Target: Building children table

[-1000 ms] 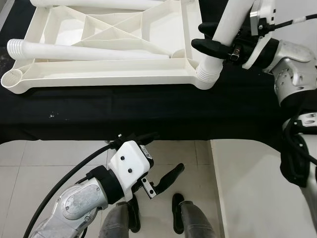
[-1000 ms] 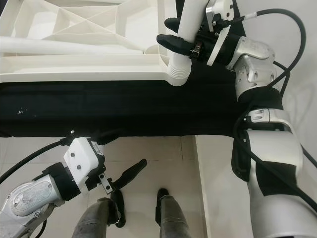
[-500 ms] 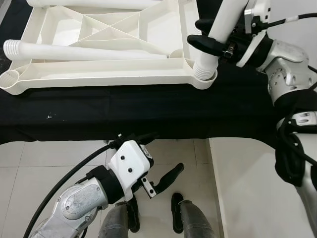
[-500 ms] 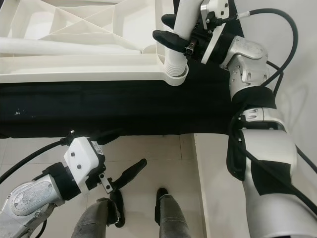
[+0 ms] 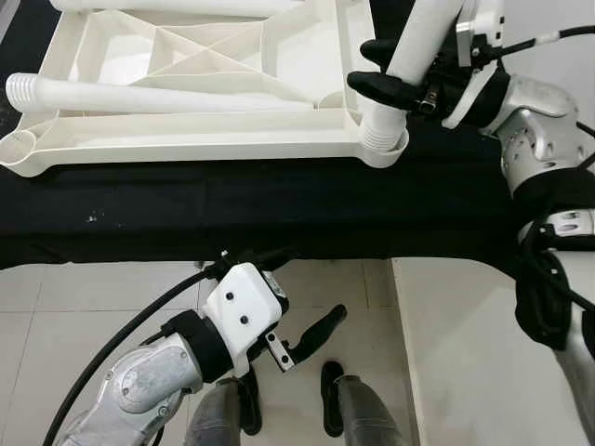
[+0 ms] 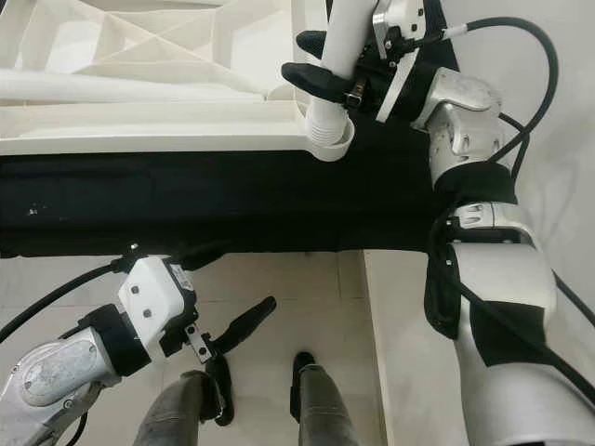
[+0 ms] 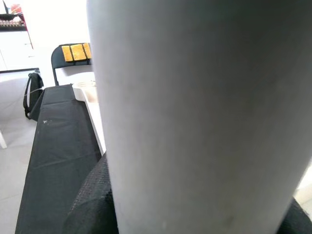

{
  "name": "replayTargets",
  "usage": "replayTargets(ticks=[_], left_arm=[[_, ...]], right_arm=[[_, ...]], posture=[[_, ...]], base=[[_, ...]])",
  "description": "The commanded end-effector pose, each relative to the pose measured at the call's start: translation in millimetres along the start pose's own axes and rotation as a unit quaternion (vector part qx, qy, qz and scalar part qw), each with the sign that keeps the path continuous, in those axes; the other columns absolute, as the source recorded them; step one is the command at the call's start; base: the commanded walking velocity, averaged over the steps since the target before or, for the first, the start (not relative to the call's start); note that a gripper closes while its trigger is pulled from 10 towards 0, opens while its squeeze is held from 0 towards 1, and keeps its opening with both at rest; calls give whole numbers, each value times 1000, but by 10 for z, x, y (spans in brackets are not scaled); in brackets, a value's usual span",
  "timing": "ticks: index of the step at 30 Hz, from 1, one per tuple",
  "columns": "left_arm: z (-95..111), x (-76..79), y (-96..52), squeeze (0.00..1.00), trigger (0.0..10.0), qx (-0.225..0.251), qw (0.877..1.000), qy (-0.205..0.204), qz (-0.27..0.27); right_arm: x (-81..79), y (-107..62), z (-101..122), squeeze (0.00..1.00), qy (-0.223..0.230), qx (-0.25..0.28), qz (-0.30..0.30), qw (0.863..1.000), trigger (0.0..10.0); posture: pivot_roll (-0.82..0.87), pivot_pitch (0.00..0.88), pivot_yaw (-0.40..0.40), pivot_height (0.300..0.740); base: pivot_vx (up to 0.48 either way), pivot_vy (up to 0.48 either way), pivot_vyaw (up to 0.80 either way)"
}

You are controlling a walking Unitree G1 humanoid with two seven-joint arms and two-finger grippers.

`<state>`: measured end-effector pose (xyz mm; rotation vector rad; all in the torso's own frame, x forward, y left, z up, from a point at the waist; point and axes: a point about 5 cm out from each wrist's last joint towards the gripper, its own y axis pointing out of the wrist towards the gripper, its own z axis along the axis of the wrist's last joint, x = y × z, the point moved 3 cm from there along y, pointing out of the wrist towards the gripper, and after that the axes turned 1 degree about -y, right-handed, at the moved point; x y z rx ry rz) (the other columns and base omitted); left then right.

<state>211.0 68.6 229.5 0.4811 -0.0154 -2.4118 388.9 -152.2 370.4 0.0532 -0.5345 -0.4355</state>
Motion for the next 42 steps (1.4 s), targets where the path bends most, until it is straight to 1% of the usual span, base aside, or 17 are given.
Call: replayTargets(ticks=[1, 5, 16, 19, 24, 31, 33, 36, 38, 39, 40, 41, 42], left_arm=[[-17, 76, -9, 0, 10000, -5, 1000, -12, -13], [-11, 78, -6, 0, 10000, -4, 1000, -13, -14], [-15, 80, -17, 0, 10000, -6, 1000, -13, -14], [-14, 83, -15, 0, 10000, -6, 1000, -13, -15], [-12, 84, -11, 0, 10000, -5, 1000, -15, -15], [-11, 86, -9, 0, 10000, -5, 1000, -15, -16], [-10, 86, -8, 0, 10000, -4, 1000, -14, -16], [-14, 85, -1, 0, 10000, -4, 1000, -15, -16], [-14, 85, -1, 0, 10000, -4, 1000, -15, -16], [-15, 85, 0, 0, 10000, -4, 1000, -15, -16], [-15, 85, 0, 0, 10000, -4, 1000, -15, -16], [-14, 87, 3, 0, 10000, -4, 1000, -15, -17], [-14, 87, 3, 0, 10000, -4, 1000, -15, -17]], right_arm=[[-103, -51, -325, 0, 35, -60, 14, 997, 10000], [-64, -58, -345, 0, 28, -73, -6, 997, 10000], [-26, -127, -308, 0, 28, -72, -10, 997, 10000], [12, -183, -286, 0, 27, -73, -20, 997, 10000], [53, -227, -263, 0, 25, -73, -33, 996, 10000], [60, -248, -269, 0, 26, -73, -37, 996, 10000], [34, -233, -295, 0, 30, -76, -29, 996, 10000], [-69, -183, -368, 0, 47, -77, 5, 996, 10000], [-69, -183, -368, 0, 47, -77, 5, 996, 10000], [-118, -168, -385, 0, 54, -76, 26, 995, 10000], [-118, -168, -385, 0, 54, -76, 26, 995, 10000], [-192, -142, -408, 0, 62, -76, 58, 994, 10000], [-192, -142, -408, 0, 62, -76, 58, 994, 10000]], posture=[[23, 452, -12, 740], [23, 453, -13, 740], [23, 455, -13, 740], [21, 455, -14, 740], [21, 455, -14, 740], [21, 455, -14, 740], [21, 455, -14, 740], [21, 452, -12, 740], [21, 452, -12, 740], [21, 452, -12, 740], [21, 452, -12, 740], [20, 448, -12, 740], [20, 448, -12, 740]], base=[[0, 0, 0], [0, 0, 0], [0, 0, 0], [0, 0, 0], [0, 0, 0], [0, 0, 0], [0, 0, 0], [0, 0, 0], [0, 0, 0], [0, 0, 0], [0, 0, 0], [0, 0, 0], [0, 0, 0]])
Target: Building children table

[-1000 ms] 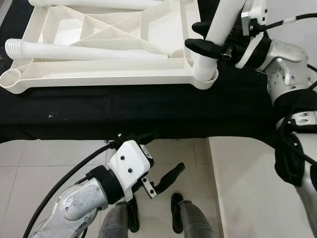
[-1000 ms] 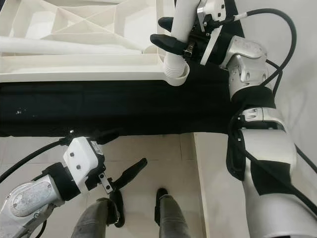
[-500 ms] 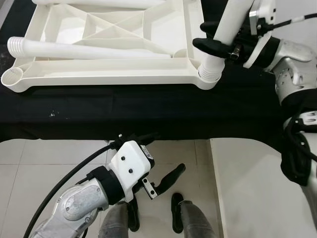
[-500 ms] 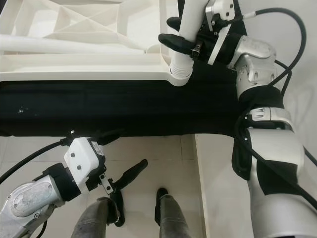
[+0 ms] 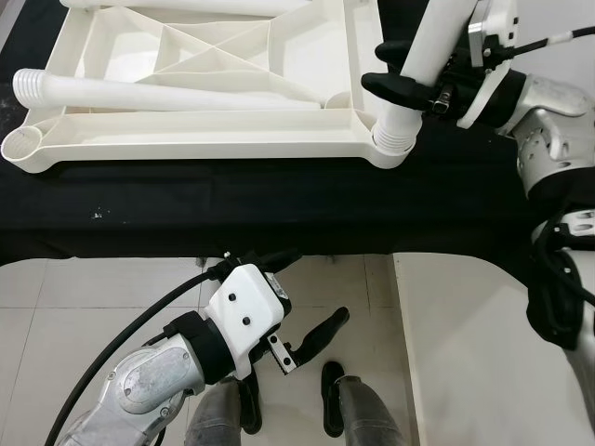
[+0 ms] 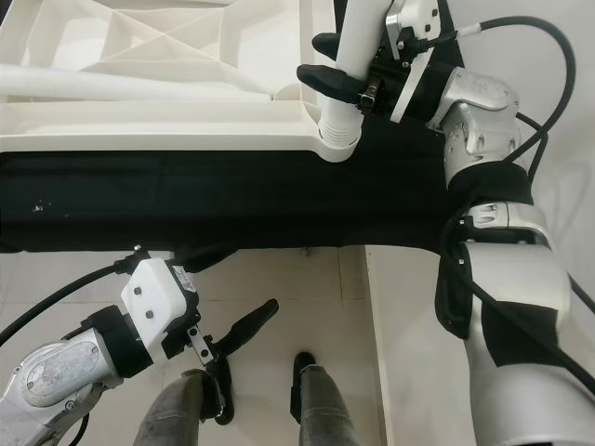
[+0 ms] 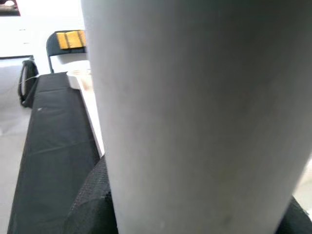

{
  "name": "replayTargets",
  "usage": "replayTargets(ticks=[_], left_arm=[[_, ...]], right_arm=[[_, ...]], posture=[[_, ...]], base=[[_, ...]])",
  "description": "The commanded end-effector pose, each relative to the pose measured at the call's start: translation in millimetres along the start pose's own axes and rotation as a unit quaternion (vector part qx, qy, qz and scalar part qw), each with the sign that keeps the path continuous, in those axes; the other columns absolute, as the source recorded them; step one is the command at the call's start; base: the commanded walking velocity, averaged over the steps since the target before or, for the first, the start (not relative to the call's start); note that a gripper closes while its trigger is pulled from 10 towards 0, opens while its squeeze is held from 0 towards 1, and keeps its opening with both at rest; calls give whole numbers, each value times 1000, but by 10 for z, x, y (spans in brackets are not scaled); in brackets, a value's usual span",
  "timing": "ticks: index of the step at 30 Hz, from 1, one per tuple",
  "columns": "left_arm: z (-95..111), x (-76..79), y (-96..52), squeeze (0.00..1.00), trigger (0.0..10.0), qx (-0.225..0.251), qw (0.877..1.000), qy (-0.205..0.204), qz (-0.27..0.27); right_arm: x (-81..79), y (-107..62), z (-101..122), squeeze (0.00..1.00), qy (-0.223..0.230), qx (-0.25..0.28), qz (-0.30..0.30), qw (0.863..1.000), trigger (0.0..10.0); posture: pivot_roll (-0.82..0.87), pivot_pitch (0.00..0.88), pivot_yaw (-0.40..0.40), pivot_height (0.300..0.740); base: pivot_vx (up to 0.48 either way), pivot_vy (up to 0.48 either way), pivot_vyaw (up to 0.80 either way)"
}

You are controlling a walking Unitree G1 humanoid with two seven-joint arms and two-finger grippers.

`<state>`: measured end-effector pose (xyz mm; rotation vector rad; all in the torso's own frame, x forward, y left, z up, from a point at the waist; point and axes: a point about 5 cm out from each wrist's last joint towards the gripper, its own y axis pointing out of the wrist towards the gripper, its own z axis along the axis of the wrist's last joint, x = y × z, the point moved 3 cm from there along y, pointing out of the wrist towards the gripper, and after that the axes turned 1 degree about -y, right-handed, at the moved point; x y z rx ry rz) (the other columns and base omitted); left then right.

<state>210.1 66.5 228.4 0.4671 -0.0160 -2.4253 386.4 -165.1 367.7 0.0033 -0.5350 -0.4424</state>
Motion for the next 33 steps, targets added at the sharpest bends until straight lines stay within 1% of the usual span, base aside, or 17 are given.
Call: replayTargets(ticks=[1, 3, 5, 6, 8, 10, 12, 15, 18, 21, 29, 33], left_arm=[[-9, 65, -3, 0, 10000, -2, 1000, -9, -11], [-9, 65, -3, 0, 10000, -2, 1000, -9, -11], [-11, 68, 3, 0, 10000, -1, 1000, -9, -12], [-11, 68, 3, 0, 10000, -1, 1000, -9, -12], [-11, 71, 7, 0, 10000, -1, 1000, -9, -12], [-10, 72, 9, 0, 10000, 0, 1000, -9, -12], [-12, 74, 11, 0, 10000, 0, 1000, -10, -12], [-13, 74, 12, 0, 10000, 0, 1000, -10, -12], [-14, 80, 18, 0, 10000, 0, 1000, -11, -12], [-13, 86, 25, 0, 10000, 1, 1000, -12, -13], [-16, 85, 30, 0, 10000, 1, 1000, -12, -13], [-16, 81, 29, 0, 10000, 0, 1000, -12, -12]], right_arm=[[-295, 45, -401, 0, 74, -52, 89, 992, 10000], [-295, 45, -401, 0, 74, -52, 89, 992, 10000], [-400, 96, -421, 0, 86, -52, 132, 986, 10000], [-400, 96, -421, 0, 86, -52, 132, 986, 10000], [-472, 109, -431, 0, 99, -52, 163, 980, 10000], [-495, 110, -436, 0, 104, -52, 172, 978, 10000], [-529, 115, -441, 0, 120, -46, 182, 975, 10000], [-534, 120, -443, 0, 123, -44, 182, 975, 10000], [-529, 196, -544, 0, 124, -62, 149, 979, 10000], [-529, 223, -574, 0, 128, -61, 134, 981, 10000], [-557, 220, -583, 0, 131, -52, 132, 981, 10000], [-540, 265, -596, 0, 120, -50, 102, 986, 10000]], posture=[[20, 448, -12, 740], [20, 448, -12, 740], [16, 439, -17, 740], [16, 439, -17, 740], [16, 439, -17, 740], [16, 439, -17, 740], [13, 440, -19, 740], [13, 440, -19, 740], [6, 443, -21, 740], [6, 443, -21, 740], [4, 445, -23, 740], [4, 447, -25, 740]], base=[[0, 0, 0], [0, 0, 0], [0, 0, 0], [0, 0, 0], [0, 0, 0], [0, 0, 0], [0, 0, 0], [0, 0, 0], [0, 0, 0], [0, 0, 0], [0, 0, 0], [0, 0, 0]])
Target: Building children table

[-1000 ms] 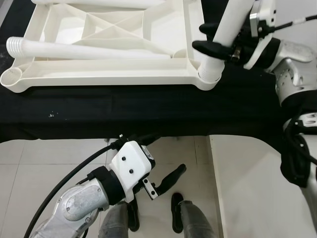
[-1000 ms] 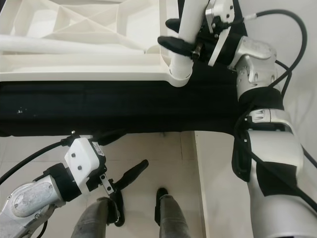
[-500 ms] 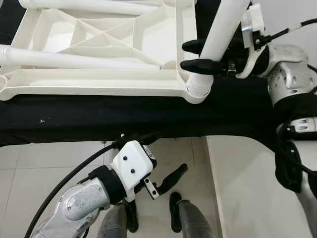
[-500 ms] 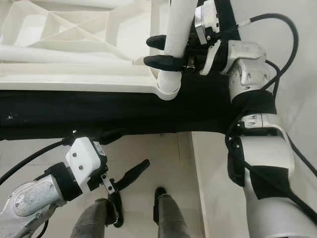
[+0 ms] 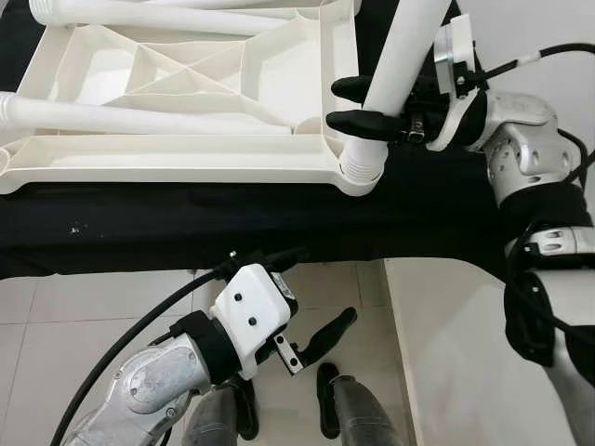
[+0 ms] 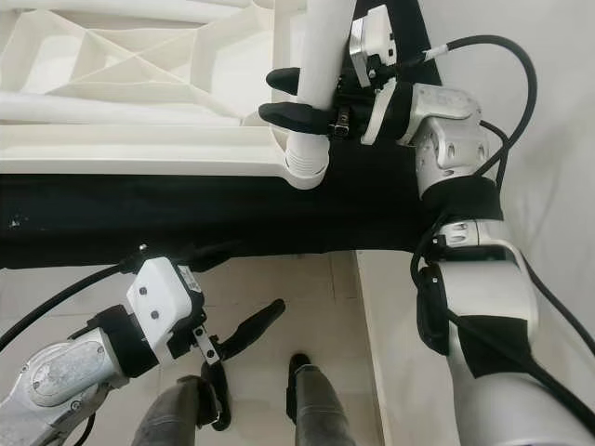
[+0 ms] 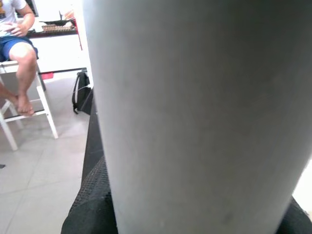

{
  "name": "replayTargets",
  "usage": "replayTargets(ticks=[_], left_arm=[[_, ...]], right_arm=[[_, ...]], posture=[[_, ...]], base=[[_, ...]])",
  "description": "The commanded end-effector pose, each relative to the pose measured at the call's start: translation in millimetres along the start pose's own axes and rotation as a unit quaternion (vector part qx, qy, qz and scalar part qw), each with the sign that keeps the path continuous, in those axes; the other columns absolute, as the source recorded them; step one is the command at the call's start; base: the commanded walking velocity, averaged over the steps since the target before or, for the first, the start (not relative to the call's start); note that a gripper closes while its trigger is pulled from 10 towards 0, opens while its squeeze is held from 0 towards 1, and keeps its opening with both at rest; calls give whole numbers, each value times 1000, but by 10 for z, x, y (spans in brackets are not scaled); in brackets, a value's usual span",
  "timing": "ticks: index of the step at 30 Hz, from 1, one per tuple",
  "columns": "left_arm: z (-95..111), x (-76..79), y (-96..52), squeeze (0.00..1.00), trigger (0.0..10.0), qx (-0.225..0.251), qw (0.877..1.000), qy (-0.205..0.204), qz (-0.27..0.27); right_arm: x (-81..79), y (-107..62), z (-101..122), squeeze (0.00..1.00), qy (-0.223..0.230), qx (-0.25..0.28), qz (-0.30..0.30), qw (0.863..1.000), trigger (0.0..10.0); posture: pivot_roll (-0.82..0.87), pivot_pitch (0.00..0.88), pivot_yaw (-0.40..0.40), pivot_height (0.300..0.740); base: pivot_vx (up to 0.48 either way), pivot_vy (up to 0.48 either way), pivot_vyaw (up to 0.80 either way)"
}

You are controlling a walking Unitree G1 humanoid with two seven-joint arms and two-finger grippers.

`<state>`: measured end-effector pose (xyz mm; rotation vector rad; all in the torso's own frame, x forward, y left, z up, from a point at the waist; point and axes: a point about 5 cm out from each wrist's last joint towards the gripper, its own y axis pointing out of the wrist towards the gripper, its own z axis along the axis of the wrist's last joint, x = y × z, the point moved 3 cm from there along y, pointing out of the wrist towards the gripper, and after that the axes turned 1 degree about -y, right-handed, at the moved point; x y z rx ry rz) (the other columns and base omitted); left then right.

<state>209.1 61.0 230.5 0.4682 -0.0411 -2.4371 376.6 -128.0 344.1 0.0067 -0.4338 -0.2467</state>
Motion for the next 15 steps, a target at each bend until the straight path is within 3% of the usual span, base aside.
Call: replayTargets(ticks=[1, 8, 15], left_arm=[[-44, 45, -10, 0, 10000, -9, 1000, -8, -7], [-46, 46, -7, 0, 10000, -10, 1000, -9, -6], [-55, 41, 9, 0, 10000, -9, 1000, -8, -5]], right_arm=[[-143, 15, -505, 0, 72, -61, -1, 995, 10000], [-146, 21, -534, 0, 64, -75, -12, 995, 10000], [-106, -4, -551, 0, 52, -97, -59, 992, 10000]], posture=[[4, 447, -25, 740], [4, 447, -25, 740], [-6, 445, -29, 740]], base=[[0, 0, 0], [0, 0, 0], [0, 0, 0]])
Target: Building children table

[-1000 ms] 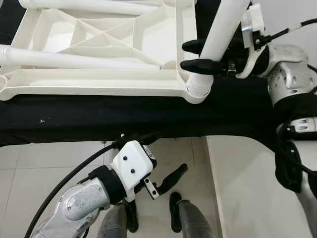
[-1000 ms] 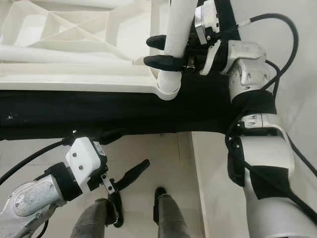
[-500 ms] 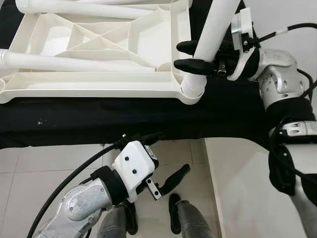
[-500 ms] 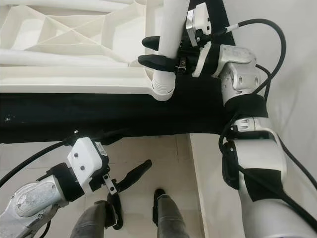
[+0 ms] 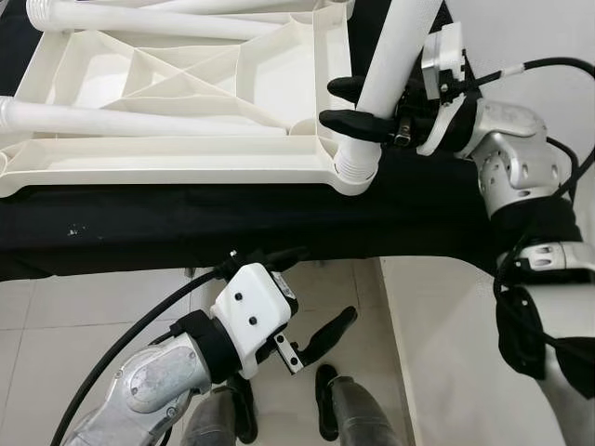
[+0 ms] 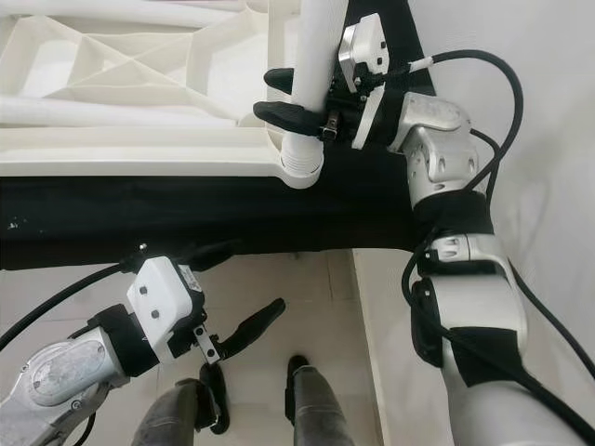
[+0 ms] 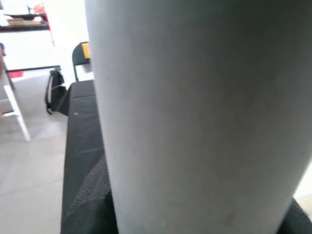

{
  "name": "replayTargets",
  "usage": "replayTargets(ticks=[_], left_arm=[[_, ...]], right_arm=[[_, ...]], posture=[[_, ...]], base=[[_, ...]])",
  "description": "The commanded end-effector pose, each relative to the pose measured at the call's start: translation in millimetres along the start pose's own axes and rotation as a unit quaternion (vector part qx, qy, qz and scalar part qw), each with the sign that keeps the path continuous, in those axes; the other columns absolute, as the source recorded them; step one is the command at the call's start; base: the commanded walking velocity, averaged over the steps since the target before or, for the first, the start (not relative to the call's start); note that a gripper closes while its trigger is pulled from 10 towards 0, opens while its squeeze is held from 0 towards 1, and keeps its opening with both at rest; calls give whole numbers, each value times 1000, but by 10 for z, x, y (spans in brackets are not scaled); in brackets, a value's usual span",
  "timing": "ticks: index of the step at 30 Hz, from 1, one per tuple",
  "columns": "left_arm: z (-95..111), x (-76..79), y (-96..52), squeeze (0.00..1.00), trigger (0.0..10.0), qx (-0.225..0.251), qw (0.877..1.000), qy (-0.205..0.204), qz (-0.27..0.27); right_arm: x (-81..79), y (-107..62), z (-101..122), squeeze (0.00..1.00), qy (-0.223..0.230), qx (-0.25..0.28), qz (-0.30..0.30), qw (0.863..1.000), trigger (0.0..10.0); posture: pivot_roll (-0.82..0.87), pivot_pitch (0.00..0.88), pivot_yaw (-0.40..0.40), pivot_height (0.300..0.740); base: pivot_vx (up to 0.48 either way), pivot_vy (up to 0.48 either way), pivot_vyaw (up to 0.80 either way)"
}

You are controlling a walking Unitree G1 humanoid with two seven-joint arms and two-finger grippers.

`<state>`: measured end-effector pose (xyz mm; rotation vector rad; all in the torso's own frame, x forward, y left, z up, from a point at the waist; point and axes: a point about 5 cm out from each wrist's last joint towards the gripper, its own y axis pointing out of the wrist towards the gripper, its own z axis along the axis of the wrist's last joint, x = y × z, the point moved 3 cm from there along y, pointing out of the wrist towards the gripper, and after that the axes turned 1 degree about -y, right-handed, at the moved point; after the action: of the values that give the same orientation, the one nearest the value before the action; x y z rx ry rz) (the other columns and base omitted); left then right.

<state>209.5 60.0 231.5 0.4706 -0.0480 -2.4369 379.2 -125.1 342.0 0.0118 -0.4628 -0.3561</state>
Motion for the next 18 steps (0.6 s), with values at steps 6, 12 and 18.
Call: replayTargets(ticks=[6, 12, 18], left_arm=[[-67, 33, 2, 0, 10000, -11, 1000, -7, -4], [-72, 27, 10, 0, 10000, -9, 1000, -7, -3], [-77, 19, 22, 0, 10000, -8, 1000, -6, -4]], right_arm=[[-112, -40, -605, 0, 51, -133, -54, 988, 10000], [-147, -32, -749, 0, 72, -172, -128, 974, 10000], [-198, -115, -875, 0, 108, -182, -211, 954, 10000]], posture=[[-10, 444, -32, 740], [-23, 439, -38, 740], [-27, 436, -31, 740]], base=[[0, 0, 0], [0, 0, 0], [0, 0, 0]])
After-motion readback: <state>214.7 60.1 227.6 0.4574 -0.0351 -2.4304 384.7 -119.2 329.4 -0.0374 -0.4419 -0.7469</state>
